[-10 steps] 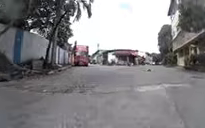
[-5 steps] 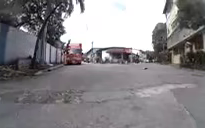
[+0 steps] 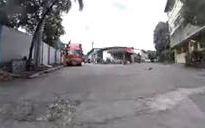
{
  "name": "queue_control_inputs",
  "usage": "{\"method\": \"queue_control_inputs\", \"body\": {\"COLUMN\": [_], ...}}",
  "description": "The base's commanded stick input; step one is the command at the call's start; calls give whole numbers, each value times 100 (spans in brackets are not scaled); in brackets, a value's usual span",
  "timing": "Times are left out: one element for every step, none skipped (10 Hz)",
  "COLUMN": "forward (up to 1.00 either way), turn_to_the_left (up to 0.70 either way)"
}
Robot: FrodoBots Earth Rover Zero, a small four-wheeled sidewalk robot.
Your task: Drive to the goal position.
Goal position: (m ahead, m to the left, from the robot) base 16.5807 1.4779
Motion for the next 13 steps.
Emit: {"method": "queue_control_inputs", "body": {"forward": [100, 100, 100, 100, 100, 100, 100, 100, 100, 100, 100, 100, 100], "turn_to_the_left": [0, 0, 0, 0, 0, 0, 0, 0, 0, 0, 0, 0, 0]}}
